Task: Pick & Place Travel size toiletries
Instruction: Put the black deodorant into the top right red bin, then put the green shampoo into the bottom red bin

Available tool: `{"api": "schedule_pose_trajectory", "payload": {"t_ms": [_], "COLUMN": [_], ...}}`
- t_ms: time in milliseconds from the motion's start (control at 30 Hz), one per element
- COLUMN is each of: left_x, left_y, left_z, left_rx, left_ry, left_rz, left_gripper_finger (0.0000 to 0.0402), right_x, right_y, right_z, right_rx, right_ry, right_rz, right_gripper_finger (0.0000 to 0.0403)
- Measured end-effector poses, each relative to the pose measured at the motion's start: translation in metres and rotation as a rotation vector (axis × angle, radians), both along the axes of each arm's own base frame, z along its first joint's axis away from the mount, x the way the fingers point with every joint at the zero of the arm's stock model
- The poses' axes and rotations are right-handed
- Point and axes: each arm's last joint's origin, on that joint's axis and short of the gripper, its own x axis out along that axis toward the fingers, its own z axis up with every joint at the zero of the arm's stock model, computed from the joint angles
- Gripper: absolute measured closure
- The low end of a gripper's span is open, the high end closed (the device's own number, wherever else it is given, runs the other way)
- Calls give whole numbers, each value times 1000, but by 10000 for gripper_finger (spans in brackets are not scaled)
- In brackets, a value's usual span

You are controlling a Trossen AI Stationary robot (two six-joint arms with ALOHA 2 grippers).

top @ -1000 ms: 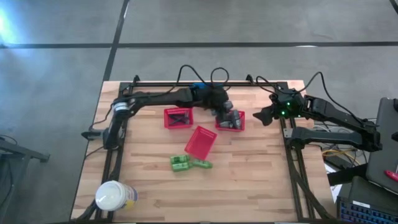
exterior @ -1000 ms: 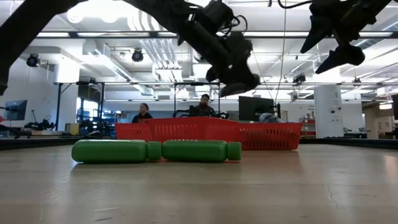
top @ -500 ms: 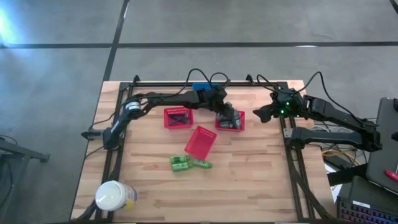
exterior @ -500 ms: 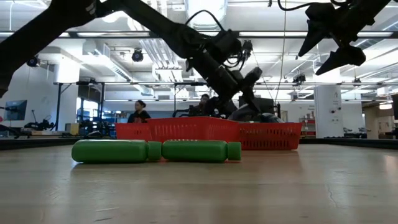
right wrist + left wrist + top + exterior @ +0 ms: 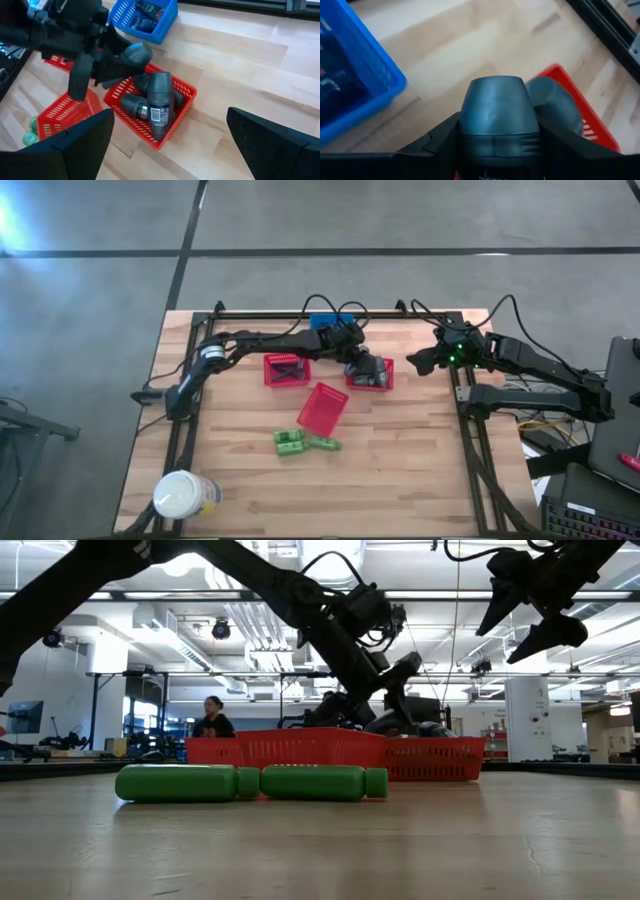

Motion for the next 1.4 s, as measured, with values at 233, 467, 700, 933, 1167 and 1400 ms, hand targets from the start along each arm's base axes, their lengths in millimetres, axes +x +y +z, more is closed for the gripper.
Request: {"api": "schedule_pose_trajectory", "payload": {"t_ms": [233,467,700,933,1167,1400], "left_x": [2,1,-18,-74,-115,-155], "left_y": [-6,-12,-39,-110,-161,-190], "left_z": [0,5,59,80,40,2], "left_rx": [-16,-23,40,236,208,167], "left_ry": [-7,3,-43,413,737,616], "left_rz": [-27,-105,-490,-904,-1044,-981], "left_gripper_finger": [159,156,157,157,156,156], "right_x": [0,1,4,23,60,70], "right_y": [0,1,5,18,42,71], "right_z": [0,-1,-1,-11,-32,-43], "right_rx": [-7,23,75,119,116,124], "right_ry": [1,-5,-20,49,183,254], "right_rz": [-7,35,189,432,620,676], "right_gripper_finger": [19,19,19,19,19,19]}}
